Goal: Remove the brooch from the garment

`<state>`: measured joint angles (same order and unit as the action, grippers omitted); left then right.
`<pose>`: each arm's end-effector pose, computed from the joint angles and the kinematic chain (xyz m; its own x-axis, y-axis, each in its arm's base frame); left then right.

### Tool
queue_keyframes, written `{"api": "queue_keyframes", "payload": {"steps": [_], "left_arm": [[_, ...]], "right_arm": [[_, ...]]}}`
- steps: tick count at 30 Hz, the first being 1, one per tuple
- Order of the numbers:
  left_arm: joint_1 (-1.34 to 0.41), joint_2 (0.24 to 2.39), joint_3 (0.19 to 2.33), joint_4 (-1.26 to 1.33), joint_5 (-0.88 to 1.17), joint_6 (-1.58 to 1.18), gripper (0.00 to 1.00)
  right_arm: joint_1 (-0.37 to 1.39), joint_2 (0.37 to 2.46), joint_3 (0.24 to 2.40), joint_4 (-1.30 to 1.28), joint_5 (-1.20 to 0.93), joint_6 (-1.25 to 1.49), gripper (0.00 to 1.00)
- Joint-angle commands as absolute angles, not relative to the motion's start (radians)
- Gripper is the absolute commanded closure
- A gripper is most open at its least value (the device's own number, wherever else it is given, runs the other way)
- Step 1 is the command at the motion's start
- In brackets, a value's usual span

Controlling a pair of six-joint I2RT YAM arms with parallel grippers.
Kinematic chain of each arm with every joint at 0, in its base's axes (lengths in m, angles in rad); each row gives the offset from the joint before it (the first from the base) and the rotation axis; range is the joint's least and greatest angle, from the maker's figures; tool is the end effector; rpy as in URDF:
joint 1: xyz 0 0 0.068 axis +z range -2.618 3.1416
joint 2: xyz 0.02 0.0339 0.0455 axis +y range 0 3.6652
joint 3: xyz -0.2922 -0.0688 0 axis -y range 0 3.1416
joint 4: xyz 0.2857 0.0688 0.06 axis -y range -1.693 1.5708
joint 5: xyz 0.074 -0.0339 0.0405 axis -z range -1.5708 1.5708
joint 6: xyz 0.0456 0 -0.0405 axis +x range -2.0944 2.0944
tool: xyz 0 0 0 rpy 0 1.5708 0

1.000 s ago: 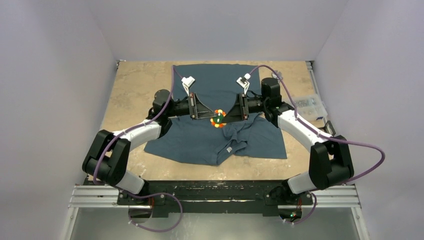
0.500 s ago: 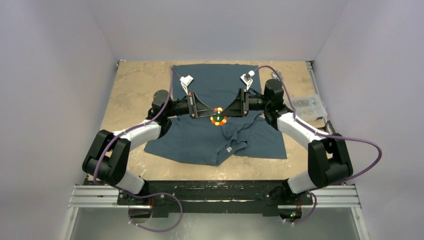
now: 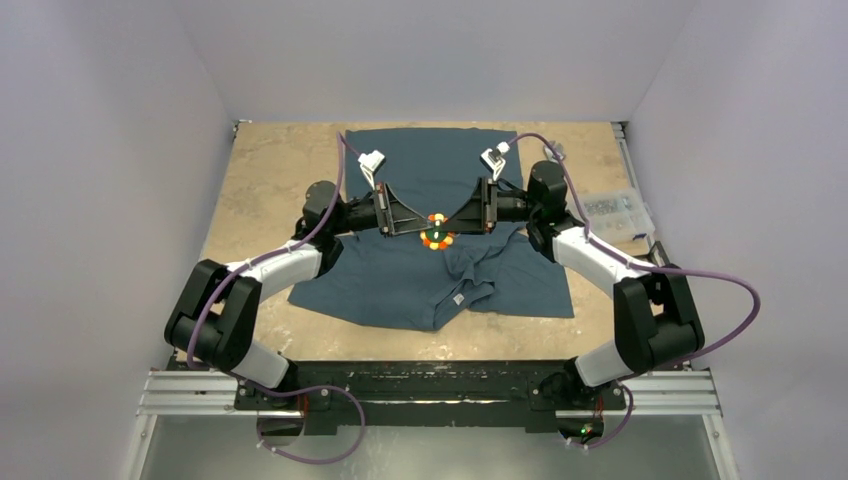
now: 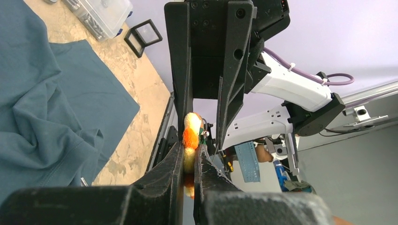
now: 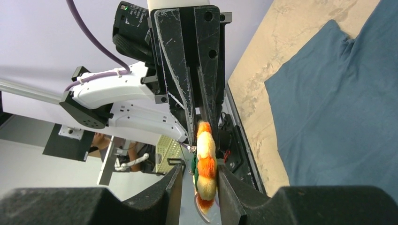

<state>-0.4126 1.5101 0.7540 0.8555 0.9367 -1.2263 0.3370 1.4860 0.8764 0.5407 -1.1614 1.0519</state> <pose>0.3076 -0.1747 0.2628 -0.8841 -0.2217 -0.4113 0.4138 0.0373 -0.9096 0.3219 0.1571 0.2839 -0.8965 0.0521 -0.4399 -0.4372 0.0560 0.8976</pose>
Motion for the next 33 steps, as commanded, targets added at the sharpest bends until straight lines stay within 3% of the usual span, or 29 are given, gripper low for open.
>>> {"api": "queue_keyframes", "payload": {"steps": [1,8,15,23,33], "left_arm": [[-0.405,1.517,0.752,0.908,0.907,-1.235,1.0],[-0.406,1.517,0.748,0.913,0.901,-1.236,1.0],[-0.407,1.521,0.742,0.935,0.886,-1.254,1.0],[-0.407,1.529,0.742,0.952,0.881,-1.26,1.0],[-0.407,1.531,0.746,0.956,0.881,-1.261,1.0]], "right_arm": [[0.355,1.489,0.878,0.604,-1.173,1.066,0.65],[0.357,1.497,0.871,0.619,-1.175,1.074,0.68],[0.361,1.508,0.868,0.624,-1.173,1.081,0.62],[0.361,1.509,0.864,0.645,-1.164,1.093,0.73],[0.363,1.517,0.87,0.662,-1.16,1.103,0.74]]}}
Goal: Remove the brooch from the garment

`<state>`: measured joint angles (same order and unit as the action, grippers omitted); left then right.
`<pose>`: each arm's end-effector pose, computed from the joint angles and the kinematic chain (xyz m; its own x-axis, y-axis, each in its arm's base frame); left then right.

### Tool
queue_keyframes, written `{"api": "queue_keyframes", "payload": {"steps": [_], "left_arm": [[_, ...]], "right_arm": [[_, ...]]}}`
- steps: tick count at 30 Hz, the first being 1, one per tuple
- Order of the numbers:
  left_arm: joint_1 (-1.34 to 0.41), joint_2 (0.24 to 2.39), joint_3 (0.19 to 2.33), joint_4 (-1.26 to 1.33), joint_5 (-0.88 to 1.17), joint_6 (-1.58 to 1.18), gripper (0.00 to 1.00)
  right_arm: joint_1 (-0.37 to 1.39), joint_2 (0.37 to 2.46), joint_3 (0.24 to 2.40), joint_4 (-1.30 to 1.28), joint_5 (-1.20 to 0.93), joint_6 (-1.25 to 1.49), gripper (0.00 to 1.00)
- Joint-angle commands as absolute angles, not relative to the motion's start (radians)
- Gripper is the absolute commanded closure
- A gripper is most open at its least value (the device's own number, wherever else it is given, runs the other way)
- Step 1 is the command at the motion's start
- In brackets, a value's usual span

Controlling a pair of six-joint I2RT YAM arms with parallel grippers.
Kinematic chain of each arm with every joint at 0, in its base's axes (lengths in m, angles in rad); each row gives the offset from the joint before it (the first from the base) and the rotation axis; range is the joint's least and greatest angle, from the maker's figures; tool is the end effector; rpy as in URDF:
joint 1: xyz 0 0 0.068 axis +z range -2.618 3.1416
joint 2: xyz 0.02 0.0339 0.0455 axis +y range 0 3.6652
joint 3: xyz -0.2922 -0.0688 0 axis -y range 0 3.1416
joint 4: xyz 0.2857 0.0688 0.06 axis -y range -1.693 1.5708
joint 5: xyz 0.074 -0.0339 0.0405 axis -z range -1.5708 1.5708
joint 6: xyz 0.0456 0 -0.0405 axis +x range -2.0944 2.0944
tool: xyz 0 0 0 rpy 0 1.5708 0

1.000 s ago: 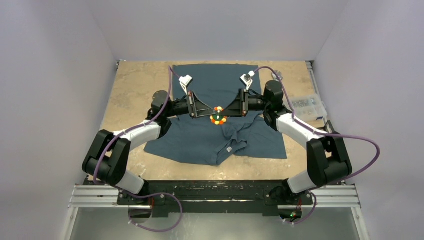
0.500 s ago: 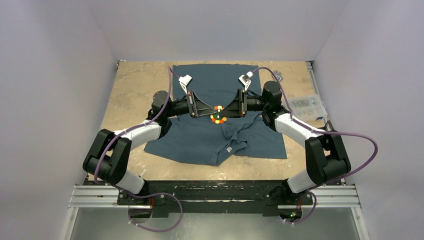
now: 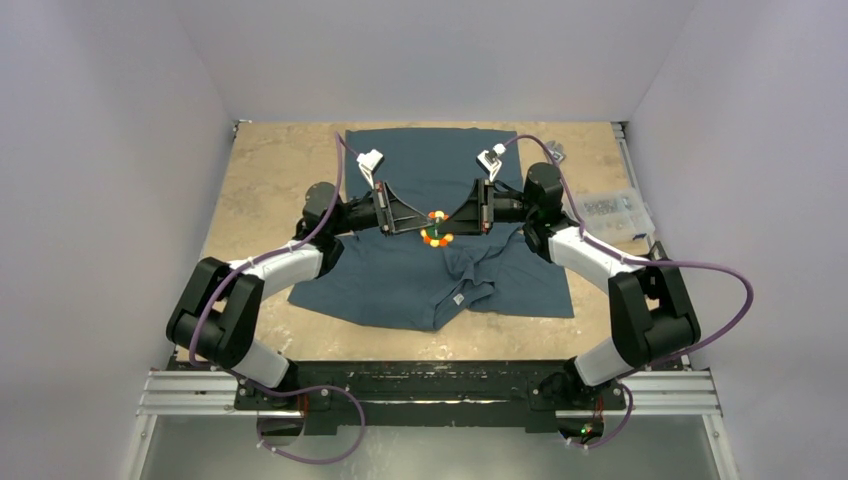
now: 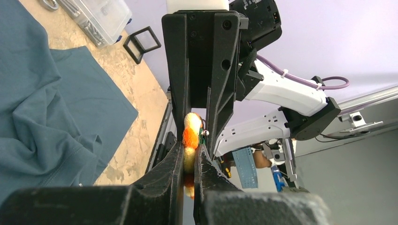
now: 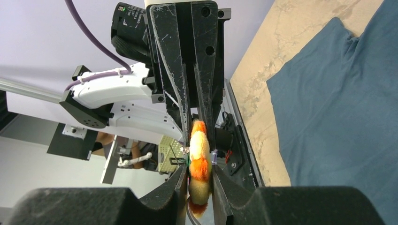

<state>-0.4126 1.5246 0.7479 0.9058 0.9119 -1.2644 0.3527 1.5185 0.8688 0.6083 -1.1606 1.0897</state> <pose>0.3093 -0.1747 0.2610 -0.8833 -0.2505 -0.3962 0.4031 0.0251 -0.9148 0.3240 0.1638 0.2764 -0.9023 0.0446 -0.4287 -0.4272 0.0394 0.9033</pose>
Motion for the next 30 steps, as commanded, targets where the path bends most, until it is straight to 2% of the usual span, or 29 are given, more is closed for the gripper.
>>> {"api": "queue_keyframes", "payload": {"steps": [1,3,5,7,9,10,12,14,22,26,30], "left_arm": [[-0.408,1.532,0.746,0.956,0.881,-1.261,1.0],[-0.408,1.532,0.748,0.956,0.881,-1.261,1.0],[-0.408,1.532,0.75,0.96,0.881,-1.255,1.0],[-0.407,1.526,0.748,0.963,0.881,-1.245,0.98],[-0.401,1.515,0.742,0.962,0.887,-1.23,0.69],[-0.395,1.505,0.738,0.956,0.889,-1.22,0.6],[-0.37,1.48,0.722,0.94,0.893,-1.201,0.46],[-0.345,1.452,0.705,0.937,0.913,-1.18,0.39],[-0.345,1.372,0.667,0.921,0.999,-1.099,0.38],[-0.377,1.368,0.681,0.914,0.993,-1.084,0.43],[-0.414,1.378,0.719,0.857,0.957,-1.045,0.42]], "right_arm": [[0.363,1.518,0.87,0.663,-1.16,1.103,0.77],[0.363,1.519,0.871,0.667,-1.162,1.102,0.85],[0.364,1.519,0.87,0.671,-1.164,1.1,1.0],[0.364,1.518,0.868,0.676,-1.169,1.1,1.0],[0.365,1.517,0.866,0.684,-1.178,1.101,1.0],[0.364,1.515,0.864,0.688,-1.183,1.103,1.0],[0.363,1.51,0.861,0.692,-1.193,1.101,1.0],[0.363,1.505,0.855,0.697,-1.201,1.094,1.0],[0.362,1.483,0.848,0.687,-1.199,1.042,1.0],[0.363,1.469,0.848,0.643,-1.178,0.99,1.0],[0.364,1.45,0.854,0.595,-1.174,0.932,1.0]]}}
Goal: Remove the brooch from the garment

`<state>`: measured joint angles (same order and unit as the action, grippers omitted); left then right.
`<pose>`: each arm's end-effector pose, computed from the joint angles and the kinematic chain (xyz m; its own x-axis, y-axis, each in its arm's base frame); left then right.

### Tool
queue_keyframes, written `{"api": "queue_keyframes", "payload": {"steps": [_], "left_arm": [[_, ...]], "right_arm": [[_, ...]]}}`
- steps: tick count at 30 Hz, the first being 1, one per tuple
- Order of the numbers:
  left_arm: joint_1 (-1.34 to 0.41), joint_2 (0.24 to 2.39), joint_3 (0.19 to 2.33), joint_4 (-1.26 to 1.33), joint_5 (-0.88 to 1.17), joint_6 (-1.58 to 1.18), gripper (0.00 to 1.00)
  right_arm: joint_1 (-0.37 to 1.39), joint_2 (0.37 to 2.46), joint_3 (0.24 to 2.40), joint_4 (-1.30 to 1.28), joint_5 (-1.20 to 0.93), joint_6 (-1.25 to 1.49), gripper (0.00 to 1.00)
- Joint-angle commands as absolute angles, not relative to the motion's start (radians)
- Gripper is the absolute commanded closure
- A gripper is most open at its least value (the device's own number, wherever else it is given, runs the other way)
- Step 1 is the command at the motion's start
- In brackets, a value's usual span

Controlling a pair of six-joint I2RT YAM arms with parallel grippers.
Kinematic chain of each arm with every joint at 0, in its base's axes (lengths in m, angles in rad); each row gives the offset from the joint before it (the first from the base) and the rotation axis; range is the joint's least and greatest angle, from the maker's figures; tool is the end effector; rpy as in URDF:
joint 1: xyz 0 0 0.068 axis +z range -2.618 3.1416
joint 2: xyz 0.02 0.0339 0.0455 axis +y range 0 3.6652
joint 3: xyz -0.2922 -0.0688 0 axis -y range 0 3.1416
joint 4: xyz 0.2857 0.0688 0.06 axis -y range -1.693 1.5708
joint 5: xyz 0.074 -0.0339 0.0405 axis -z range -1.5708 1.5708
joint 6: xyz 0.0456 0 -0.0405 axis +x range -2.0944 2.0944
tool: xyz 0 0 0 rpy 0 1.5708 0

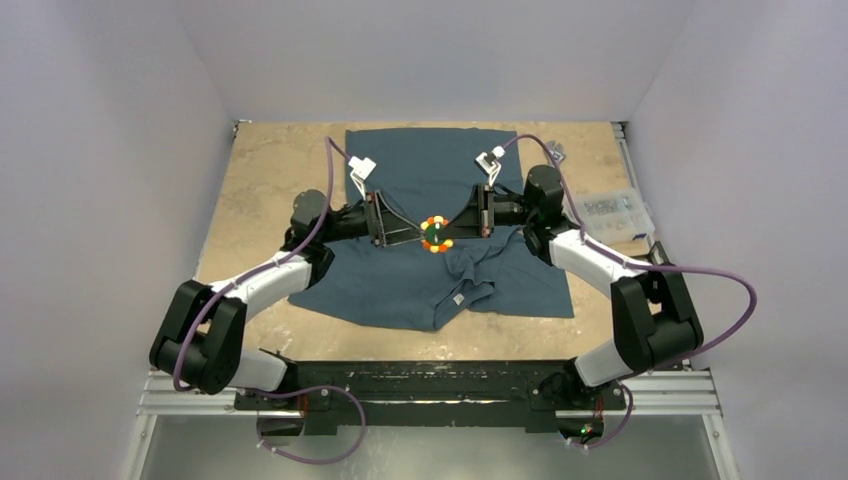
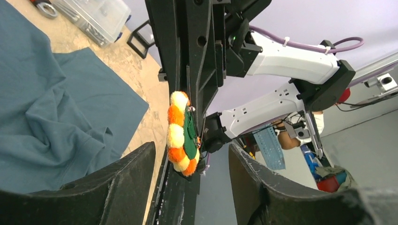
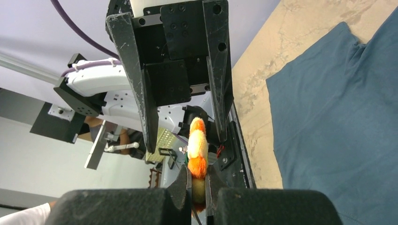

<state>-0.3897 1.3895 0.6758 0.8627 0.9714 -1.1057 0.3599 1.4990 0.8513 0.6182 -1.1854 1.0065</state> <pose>0.2828 -0.1569 0.2740 -0.8050 -0.2144 -0.5531 0.5576 0.0445 -0.8289 0.3166 0.1643 0.2777 -0.8591 0.0161 -0.5115 -0.5111 0.0225 0.8592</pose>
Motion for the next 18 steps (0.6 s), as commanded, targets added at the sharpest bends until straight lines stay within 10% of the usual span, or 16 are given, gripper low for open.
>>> {"api": "queue_keyframes", "payload": {"steps": [1,18], "left_arm": [[-0.417,1.383,0.725,0.858,0.954,-1.045,0.42],[-0.471,1.459,0.776,0.92,0.952,-1.091,0.54]], "right_arm": [[0.364,1.447,0.855,0.592,-1.179,0.927,1.0],[0.366,1.41,0.861,0.476,-1.181,0.819,1.0]]}}
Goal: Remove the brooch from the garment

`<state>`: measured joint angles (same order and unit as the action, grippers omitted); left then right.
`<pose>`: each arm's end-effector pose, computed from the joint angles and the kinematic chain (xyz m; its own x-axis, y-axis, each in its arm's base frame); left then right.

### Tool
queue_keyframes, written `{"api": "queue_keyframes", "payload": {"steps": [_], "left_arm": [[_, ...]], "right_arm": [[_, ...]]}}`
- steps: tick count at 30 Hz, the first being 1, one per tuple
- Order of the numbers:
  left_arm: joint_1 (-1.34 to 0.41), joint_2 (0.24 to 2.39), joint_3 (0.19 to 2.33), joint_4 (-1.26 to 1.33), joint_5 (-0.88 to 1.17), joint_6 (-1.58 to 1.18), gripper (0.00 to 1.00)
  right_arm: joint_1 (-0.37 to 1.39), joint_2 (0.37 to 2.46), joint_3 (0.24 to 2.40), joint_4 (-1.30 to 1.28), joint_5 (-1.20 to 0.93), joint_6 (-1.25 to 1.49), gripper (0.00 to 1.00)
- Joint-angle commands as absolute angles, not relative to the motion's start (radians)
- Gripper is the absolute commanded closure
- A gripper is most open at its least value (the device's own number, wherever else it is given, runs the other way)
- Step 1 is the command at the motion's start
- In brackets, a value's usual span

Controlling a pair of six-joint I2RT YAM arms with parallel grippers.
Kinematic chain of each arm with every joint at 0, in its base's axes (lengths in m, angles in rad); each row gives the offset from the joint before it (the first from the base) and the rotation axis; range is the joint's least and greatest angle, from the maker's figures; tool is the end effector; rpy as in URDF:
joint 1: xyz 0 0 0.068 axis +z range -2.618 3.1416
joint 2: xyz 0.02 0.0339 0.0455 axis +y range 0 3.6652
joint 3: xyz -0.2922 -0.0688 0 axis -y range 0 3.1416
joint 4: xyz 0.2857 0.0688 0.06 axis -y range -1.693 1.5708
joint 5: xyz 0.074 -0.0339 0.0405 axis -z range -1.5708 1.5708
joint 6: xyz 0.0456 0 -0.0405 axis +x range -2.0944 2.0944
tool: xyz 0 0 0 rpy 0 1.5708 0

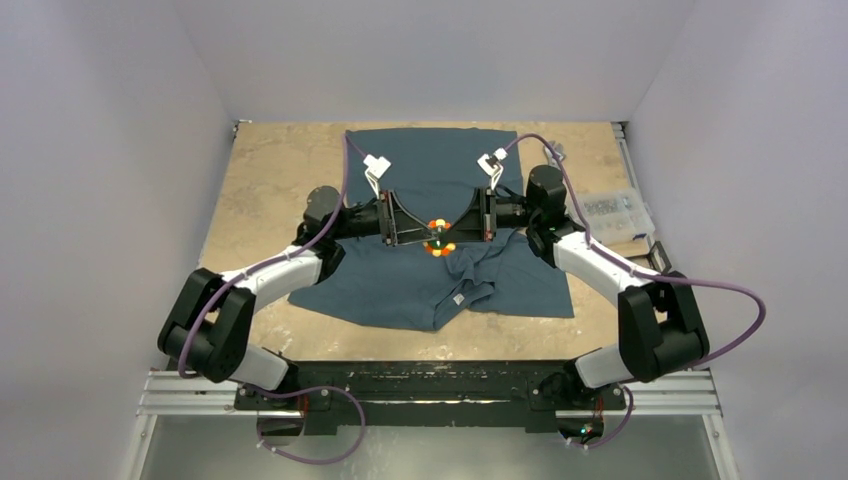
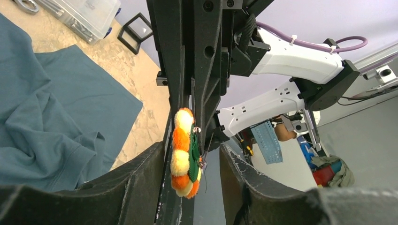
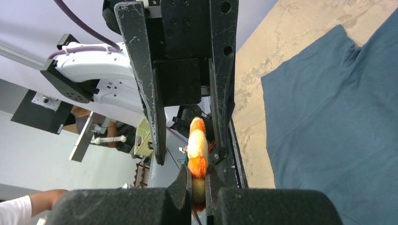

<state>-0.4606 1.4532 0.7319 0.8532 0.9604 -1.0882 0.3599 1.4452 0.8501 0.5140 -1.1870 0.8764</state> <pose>0.2872 -0.1842 0.2732 -0.8156 -0.1621 -0.5555 0.5603 0.0189 -0.8281 0.3074 0.1609 0.2855 -0.8145 0.0009 -0.5801 -0.5796 0.0379 0.8140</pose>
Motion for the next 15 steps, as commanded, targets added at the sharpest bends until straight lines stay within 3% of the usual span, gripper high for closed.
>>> {"api": "queue_keyframes", "payload": {"steps": [1,5,11,15], "left_arm": [[-0.472,1.461,0.776,0.926,0.954,-1.093,0.54],[-0.475,1.463,0.778,0.924,0.953,-1.094,0.55],[-0.477,1.468,0.779,0.916,0.948,-1.098,0.69],[-0.479,1.472,0.781,0.916,0.946,-1.101,0.71]], "right_arm": [[0.365,1.411,0.861,0.475,-1.182,0.818,1.0],[0.366,1.408,0.864,0.473,-1.184,0.814,1.0],[0.366,1.403,0.862,0.473,-1.188,0.811,1.0],[0.367,1.401,0.866,0.475,-1.19,0.811,1.0]]}}
